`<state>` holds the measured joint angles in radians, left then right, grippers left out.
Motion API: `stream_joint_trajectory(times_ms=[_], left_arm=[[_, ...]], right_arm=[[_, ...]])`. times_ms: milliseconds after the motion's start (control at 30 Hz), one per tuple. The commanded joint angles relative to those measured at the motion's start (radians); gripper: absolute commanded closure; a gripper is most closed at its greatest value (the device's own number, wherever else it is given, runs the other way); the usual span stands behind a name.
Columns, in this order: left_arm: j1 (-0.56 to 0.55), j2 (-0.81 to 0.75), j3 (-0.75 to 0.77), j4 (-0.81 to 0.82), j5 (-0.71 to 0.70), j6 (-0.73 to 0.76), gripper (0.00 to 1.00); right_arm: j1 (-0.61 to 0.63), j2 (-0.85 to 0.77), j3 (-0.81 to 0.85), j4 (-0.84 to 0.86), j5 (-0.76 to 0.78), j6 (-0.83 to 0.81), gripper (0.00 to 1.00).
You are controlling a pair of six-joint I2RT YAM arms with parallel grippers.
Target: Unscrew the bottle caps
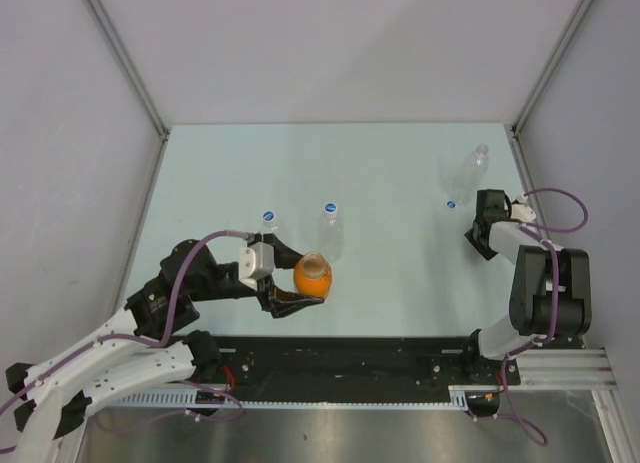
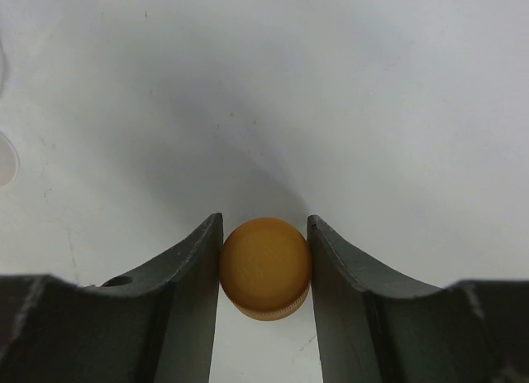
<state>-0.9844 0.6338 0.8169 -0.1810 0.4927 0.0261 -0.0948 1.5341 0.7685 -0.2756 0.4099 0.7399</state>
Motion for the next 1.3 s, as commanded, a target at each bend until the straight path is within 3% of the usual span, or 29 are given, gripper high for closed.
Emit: stream_joint_trajectory(times_ms=[0, 433, 600, 633, 967, 1267], left_arm=[[-0.005, -0.011, -0.004, 0.044, 0.007, -0.011, 0.92], [-0.007, -0.013, -0.005, 0.043, 0.012, -0.009, 0.91], [-0.008, -0.011, -0.005, 0.043, 0.012, -0.009, 0.91], [-0.008, -0.013, -0.005, 0.043, 0.014, -0.009, 0.91], [-0.010, -0.014, -0.007, 0.040, 0.012, -0.006, 0.91], [-0.010, -0.003, -0.005, 0.035, 0.014, -0.008, 0.91]], right_arm=[[0.010, -0.008, 0.032, -0.005, 0.033, -0.008, 0.69], [0.024, -0.015, 0.032, -0.022, 0.047, -0.005, 0.49], [0.024, -0.017, 0.032, -0.028, 0.049, 0.004, 0.36], [0.024, -0.017, 0.032, -0.028, 0.049, 0.004, 0.29], [0.064, -0.075, 0.031, -0.062, 0.059, 0.021, 0.24], [0.150, -0.357, 0.032, -0.160, 0.049, 0.041, 0.18]])
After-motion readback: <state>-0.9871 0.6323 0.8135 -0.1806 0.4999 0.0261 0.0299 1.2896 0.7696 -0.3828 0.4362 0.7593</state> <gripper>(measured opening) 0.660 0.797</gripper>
